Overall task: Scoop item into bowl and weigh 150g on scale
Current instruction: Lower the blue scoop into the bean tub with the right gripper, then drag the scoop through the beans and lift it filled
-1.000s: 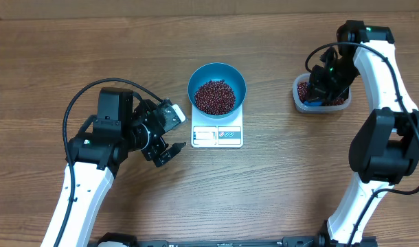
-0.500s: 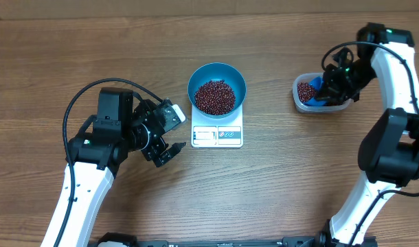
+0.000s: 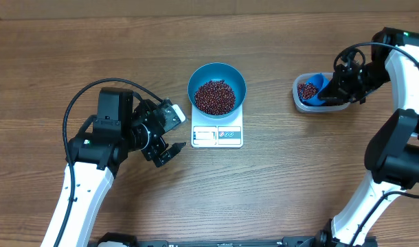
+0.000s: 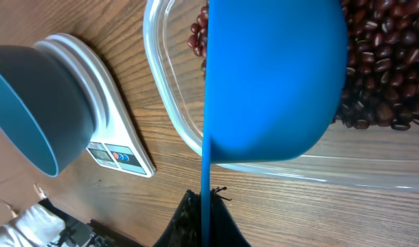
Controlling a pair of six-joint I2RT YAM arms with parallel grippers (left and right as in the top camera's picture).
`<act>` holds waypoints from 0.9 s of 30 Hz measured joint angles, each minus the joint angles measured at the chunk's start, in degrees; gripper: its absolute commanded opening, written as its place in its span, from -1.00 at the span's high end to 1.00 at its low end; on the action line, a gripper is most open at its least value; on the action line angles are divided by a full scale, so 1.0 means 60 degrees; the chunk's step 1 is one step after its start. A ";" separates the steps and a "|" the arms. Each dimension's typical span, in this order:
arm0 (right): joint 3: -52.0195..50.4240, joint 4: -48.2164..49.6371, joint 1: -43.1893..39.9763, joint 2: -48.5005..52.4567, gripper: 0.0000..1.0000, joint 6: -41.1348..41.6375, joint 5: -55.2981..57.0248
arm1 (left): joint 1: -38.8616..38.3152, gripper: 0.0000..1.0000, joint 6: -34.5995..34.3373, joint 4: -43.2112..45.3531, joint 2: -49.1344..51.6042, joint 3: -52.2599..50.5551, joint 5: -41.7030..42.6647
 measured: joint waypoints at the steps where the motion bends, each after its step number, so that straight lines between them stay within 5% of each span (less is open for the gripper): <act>1: 0.0000 -0.0015 -0.0040 0.0000 0.92 -0.0025 -0.0029 | 0.0000 -0.98 0.0000 0.0000 0.0000 0.0000 0.0000; 27: 0.0000 -0.0860 -0.0754 0.0000 0.92 -0.1821 -0.1526 | 0.0000 -0.99 0.0000 0.0000 0.0000 0.0000 0.0000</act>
